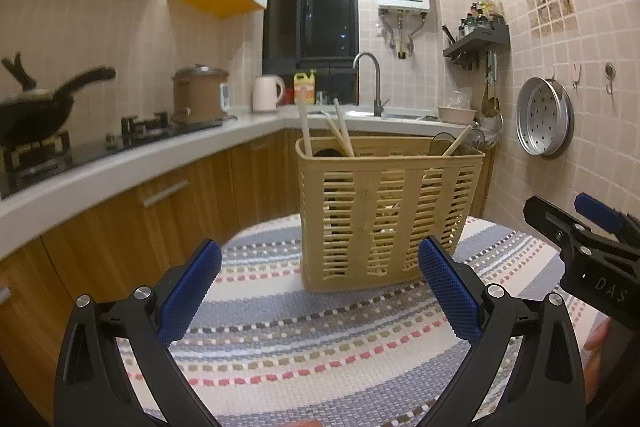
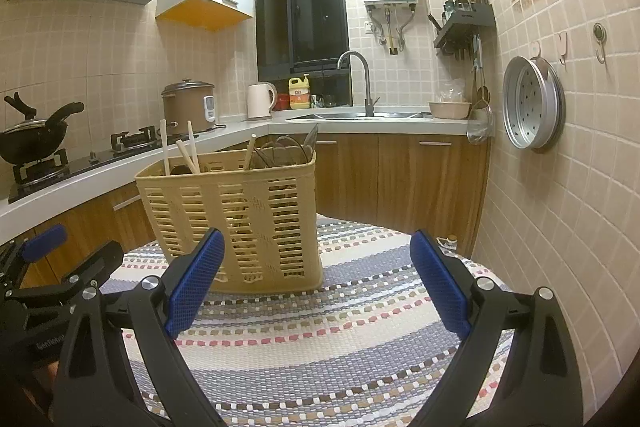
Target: Organize utensils
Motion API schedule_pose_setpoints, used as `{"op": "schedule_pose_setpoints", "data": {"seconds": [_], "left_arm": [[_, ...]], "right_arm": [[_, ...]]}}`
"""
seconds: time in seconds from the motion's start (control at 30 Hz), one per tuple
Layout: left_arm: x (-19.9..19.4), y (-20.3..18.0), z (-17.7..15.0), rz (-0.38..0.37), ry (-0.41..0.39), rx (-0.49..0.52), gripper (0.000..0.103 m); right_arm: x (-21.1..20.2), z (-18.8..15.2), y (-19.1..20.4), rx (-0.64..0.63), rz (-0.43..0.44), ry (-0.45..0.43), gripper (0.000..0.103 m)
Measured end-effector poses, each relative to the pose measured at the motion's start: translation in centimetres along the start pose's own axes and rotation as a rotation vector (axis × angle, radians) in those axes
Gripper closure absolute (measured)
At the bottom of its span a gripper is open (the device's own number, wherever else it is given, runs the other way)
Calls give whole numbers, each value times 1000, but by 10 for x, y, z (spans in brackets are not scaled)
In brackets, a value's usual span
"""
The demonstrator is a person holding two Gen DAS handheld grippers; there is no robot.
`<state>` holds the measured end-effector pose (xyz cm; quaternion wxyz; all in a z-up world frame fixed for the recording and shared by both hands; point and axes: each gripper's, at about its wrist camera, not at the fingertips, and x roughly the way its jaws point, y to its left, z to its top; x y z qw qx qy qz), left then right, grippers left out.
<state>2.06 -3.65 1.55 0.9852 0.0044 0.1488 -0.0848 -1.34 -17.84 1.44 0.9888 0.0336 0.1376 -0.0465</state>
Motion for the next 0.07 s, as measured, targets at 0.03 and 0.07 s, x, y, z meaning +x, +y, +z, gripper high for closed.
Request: {"op": "schedule_pose_setpoints", "data": {"seconds": [0.03, 0.07], "left_arm": [[0, 2, 0, -1, 1, -7, 7], [0, 3, 0, 1, -2, -11, 7]], "right_arm": [[0, 0, 0, 0, -1, 1, 14], [0, 0, 0, 0, -1, 2, 14]]}}
